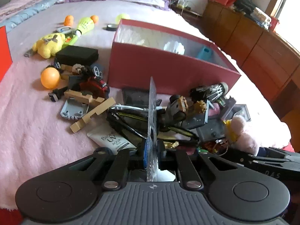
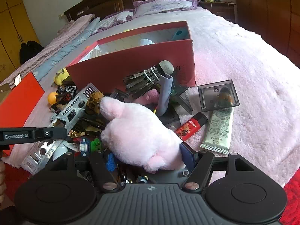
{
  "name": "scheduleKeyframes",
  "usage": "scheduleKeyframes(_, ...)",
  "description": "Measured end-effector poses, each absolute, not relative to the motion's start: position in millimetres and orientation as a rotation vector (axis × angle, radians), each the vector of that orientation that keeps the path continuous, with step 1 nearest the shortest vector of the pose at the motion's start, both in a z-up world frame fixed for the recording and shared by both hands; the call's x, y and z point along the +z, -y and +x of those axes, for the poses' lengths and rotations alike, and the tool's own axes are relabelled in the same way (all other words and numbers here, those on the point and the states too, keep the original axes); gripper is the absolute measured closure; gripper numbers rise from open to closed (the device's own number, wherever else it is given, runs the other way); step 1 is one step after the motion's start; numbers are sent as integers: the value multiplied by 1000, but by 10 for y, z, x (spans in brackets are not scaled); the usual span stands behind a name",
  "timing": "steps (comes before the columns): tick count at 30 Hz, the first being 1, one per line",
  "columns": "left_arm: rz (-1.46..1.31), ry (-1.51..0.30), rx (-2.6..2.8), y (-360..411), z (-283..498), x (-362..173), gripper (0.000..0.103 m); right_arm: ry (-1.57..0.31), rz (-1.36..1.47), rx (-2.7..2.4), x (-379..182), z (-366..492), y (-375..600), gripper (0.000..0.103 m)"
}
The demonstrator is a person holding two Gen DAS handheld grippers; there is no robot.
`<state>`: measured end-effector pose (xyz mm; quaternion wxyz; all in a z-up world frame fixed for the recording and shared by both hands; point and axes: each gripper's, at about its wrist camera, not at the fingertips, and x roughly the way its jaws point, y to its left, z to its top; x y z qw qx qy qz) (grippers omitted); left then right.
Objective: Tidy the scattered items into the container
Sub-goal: 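Lift the ruler with the left tool while the right tool lifts the pink plush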
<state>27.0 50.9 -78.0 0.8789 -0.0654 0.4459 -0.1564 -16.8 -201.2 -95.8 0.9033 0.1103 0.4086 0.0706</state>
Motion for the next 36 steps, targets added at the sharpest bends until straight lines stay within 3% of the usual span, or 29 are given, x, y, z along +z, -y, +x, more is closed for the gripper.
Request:
scheduleKeyframes(3,-141,-905,-323,-518,216,-738,92,-818,196,139,-920,-184,1981,45)
scheduleKeyframes(5,-133,-885,-324,-520,168,-677,93,-800,165,133,-880,-204,1965,72)
scheduleKeyframes(13,-136,-852,-314,-553,107,-521,93,-793,186,125,-824,-237,2039,73)
scheduleKeyframes(19,-125,-908,-304,-541,169,-673,92,-811,152,128,-820,-206,1994,63)
scheduleKeyframes(24,-125,-917,-301,-539,221,-744,84,-815,116,126,-852,-156,1924,56)
scheduleKeyframes(29,-131,-915,-305,-526,287,-793,85,-817,106,118,-873,-55,1895,48)
scheduleKeyframes(34,-114,-885,-305,-515,256,-796,92,-853,84,118,-964,55,1827,48)
scheduleKeyframes(36,-116,-877,-304,-522,247,-779,92,-848,72,123,-960,52,1793,56)
